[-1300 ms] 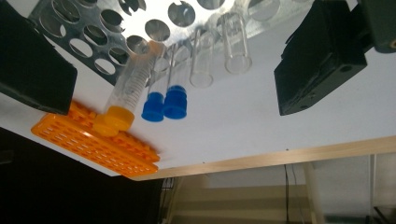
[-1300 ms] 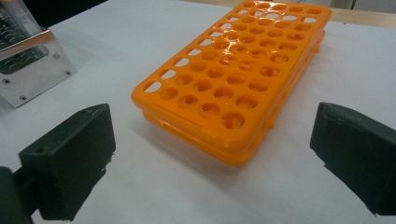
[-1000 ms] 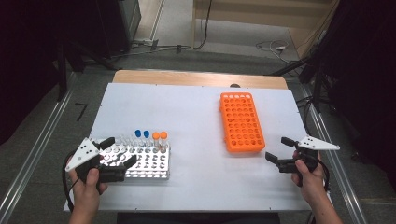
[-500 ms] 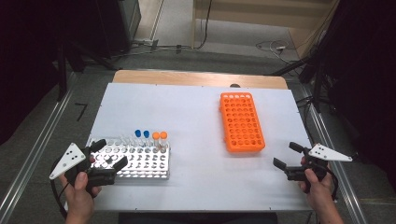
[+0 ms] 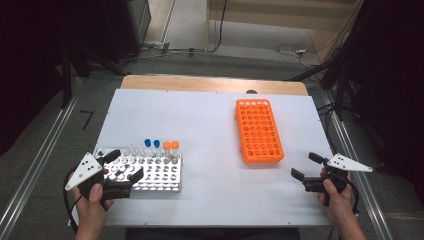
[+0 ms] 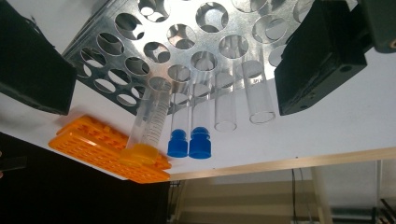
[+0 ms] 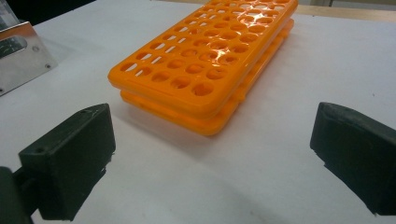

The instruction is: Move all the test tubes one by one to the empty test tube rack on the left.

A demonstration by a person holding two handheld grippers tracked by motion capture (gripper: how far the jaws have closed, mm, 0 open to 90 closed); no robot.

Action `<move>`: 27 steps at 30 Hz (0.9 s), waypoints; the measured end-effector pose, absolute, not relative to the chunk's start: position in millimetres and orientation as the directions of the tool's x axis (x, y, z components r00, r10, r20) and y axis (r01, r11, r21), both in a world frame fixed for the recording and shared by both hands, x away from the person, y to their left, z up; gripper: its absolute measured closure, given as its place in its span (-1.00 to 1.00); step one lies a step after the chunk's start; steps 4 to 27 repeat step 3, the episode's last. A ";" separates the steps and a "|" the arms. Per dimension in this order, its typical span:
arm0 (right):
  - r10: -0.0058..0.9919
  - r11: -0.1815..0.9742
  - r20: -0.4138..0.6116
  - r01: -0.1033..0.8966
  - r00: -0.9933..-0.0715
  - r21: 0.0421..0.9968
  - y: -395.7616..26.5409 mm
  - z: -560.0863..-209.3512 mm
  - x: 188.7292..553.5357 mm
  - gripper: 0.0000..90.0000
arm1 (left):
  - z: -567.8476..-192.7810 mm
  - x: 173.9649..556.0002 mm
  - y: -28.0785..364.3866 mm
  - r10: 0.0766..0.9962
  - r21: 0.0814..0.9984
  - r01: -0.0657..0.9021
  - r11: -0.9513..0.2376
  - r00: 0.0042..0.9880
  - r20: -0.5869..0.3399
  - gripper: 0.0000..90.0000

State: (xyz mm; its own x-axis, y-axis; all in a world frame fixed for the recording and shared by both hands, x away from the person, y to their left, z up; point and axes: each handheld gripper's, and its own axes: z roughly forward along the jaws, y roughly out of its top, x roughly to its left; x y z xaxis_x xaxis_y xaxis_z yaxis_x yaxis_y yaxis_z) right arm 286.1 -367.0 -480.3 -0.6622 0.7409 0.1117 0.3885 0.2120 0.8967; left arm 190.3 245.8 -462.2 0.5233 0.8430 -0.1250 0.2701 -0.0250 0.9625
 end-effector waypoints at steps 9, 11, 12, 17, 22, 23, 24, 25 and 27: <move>0.743 0.209 0.115 0.392 -0.659 0.896 -366.9 -480.2 286.3 -1.00 | -462.6 190.9 244.4 0.840 0.962 0.271 -0.024 0.527 -0.127 -1.00; 0.743 0.209 0.115 0.392 -0.659 0.896 -366.9 -480.2 286.3 -1.00 | -462.6 190.9 244.4 0.840 0.962 0.271 -0.024 0.527 -0.127 -1.00; 0.743 0.209 0.115 0.392 -0.659 0.896 -366.9 -480.2 286.3 -1.00 | -462.6 190.9 244.4 0.840 0.962 0.271 -0.024 0.527 -0.127 -1.00; 0.743 0.209 0.115 0.392 -0.659 0.896 -366.9 -480.2 286.3 -1.00 | -462.6 190.9 244.4 0.840 0.962 0.271 -0.024 0.527 -0.127 -1.00; 0.743 0.209 0.115 0.392 -0.659 0.896 -366.9 -480.2 286.3 -1.00 | -462.6 190.9 244.4 0.840 0.962 0.271 -0.024 0.527 -0.127 -1.00; 0.743 0.209 0.115 0.392 -0.659 0.896 -366.9 -480.2 286.3 -1.00 | -462.6 190.9 244.4 0.840 0.962 0.271 -0.024 0.527 -0.127 -1.00; 0.743 0.209 0.115 0.392 -0.659 0.896 -366.9 -480.2 286.3 -1.00 | -462.6 190.9 244.4 0.840 0.962 0.271 -0.024 0.527 -0.127 -1.00; 0.743 0.209 0.115 0.392 -0.659 0.896 -366.9 -480.2 286.3 -1.00 | -462.6 190.9 244.4 0.840 0.962 0.271 -0.024 0.527 -0.127 -1.00; 0.743 0.209 0.115 0.392 -0.659 0.896 -366.9 -480.2 286.3 -1.00 | -462.6 190.9 244.4 0.840 0.962 0.271 -0.024 0.527 -0.127 -1.00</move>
